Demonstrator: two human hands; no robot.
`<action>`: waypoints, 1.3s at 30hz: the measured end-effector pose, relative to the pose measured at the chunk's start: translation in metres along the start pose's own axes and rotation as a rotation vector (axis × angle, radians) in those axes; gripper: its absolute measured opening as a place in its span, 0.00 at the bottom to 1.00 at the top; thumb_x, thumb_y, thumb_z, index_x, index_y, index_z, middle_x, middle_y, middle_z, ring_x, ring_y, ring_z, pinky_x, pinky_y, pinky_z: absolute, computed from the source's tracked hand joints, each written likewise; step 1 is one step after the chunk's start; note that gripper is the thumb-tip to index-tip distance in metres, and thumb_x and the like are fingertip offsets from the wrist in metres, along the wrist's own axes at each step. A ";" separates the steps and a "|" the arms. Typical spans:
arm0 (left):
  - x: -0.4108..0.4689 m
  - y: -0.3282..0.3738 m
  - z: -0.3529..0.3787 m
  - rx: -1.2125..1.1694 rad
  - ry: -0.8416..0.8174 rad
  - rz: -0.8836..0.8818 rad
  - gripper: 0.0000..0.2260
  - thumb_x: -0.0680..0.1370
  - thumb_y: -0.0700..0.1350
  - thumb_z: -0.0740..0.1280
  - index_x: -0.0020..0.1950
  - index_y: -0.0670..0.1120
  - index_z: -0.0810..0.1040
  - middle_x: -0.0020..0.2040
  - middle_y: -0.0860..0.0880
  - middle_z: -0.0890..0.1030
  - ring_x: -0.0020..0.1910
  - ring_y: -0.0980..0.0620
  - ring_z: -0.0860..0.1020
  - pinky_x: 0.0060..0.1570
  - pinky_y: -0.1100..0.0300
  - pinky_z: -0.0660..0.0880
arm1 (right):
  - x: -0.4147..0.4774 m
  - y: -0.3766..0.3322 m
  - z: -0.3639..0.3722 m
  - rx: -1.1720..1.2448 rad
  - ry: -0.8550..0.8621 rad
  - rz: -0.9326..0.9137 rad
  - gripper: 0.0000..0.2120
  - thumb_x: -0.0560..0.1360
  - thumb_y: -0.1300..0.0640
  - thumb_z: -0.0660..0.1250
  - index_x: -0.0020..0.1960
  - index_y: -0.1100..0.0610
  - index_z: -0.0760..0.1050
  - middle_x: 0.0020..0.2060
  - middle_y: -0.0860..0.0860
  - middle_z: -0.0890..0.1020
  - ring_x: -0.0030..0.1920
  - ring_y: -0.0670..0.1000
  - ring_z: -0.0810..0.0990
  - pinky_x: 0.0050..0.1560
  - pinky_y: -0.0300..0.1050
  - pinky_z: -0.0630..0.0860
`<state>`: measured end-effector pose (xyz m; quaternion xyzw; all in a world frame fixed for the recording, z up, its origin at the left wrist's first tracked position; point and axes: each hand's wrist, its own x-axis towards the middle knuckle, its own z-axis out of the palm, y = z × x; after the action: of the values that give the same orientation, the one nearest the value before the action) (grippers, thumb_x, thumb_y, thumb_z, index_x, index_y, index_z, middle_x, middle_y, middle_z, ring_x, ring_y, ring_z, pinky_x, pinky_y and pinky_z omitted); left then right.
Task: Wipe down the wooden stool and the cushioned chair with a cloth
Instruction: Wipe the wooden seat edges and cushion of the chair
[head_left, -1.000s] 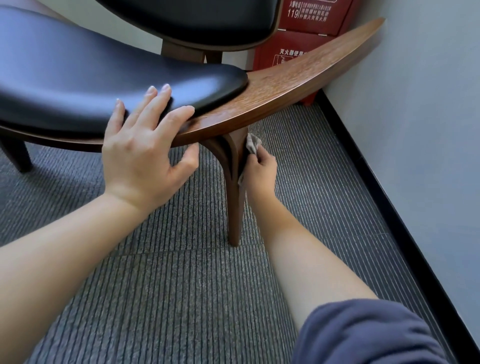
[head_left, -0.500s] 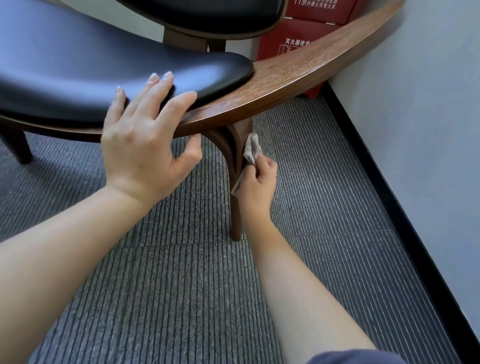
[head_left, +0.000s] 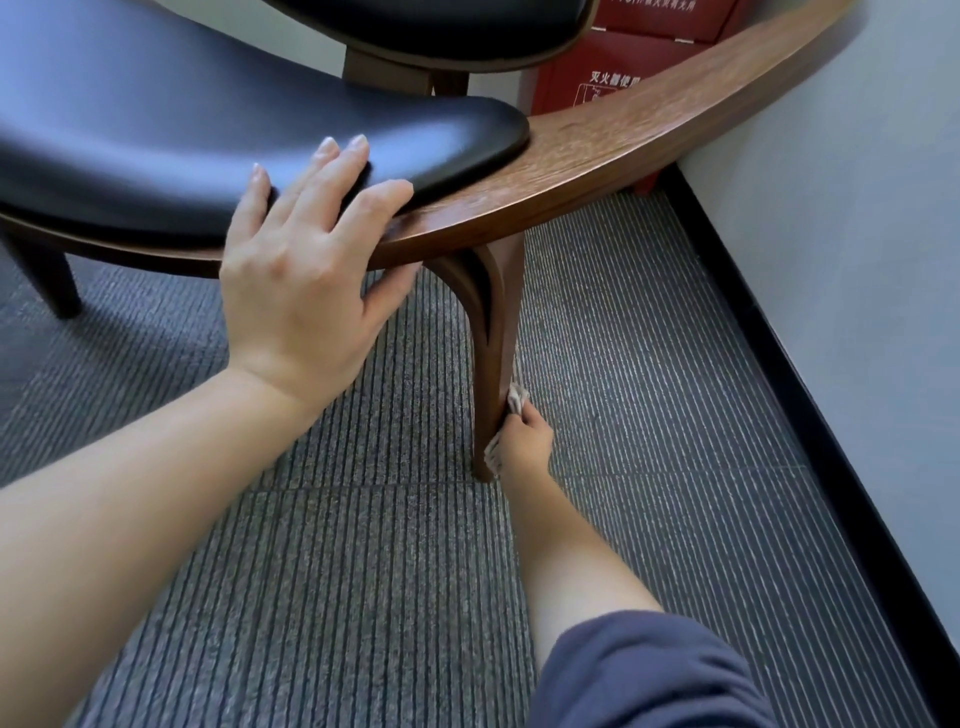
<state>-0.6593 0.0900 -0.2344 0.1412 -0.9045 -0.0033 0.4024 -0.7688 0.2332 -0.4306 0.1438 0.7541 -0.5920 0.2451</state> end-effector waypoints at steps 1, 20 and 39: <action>0.000 -0.001 0.000 -0.001 0.004 0.003 0.16 0.81 0.51 0.64 0.67 0.46 0.73 0.71 0.42 0.72 0.72 0.43 0.69 0.70 0.38 0.62 | 0.003 0.004 0.001 0.007 0.001 0.010 0.21 0.80 0.63 0.54 0.70 0.53 0.72 0.61 0.55 0.79 0.46 0.53 0.80 0.46 0.47 0.78; 0.001 0.001 0.005 0.018 0.064 0.014 0.13 0.83 0.49 0.60 0.66 0.48 0.75 0.70 0.42 0.73 0.70 0.43 0.71 0.68 0.38 0.65 | -0.053 -0.112 -0.006 0.411 -0.077 -0.134 0.15 0.81 0.63 0.56 0.52 0.56 0.82 0.39 0.53 0.77 0.38 0.50 0.73 0.41 0.43 0.70; 0.000 -0.003 0.008 0.001 0.094 0.006 0.13 0.83 0.49 0.62 0.65 0.48 0.76 0.68 0.44 0.75 0.70 0.44 0.71 0.68 0.38 0.65 | 0.002 0.026 -0.007 -0.059 -0.065 0.272 0.21 0.81 0.68 0.51 0.68 0.55 0.72 0.38 0.51 0.77 0.33 0.50 0.71 0.33 0.43 0.69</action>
<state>-0.6647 0.0861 -0.2402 0.1386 -0.8849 0.0048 0.4446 -0.7584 0.2461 -0.4513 0.2183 0.7365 -0.5351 0.3514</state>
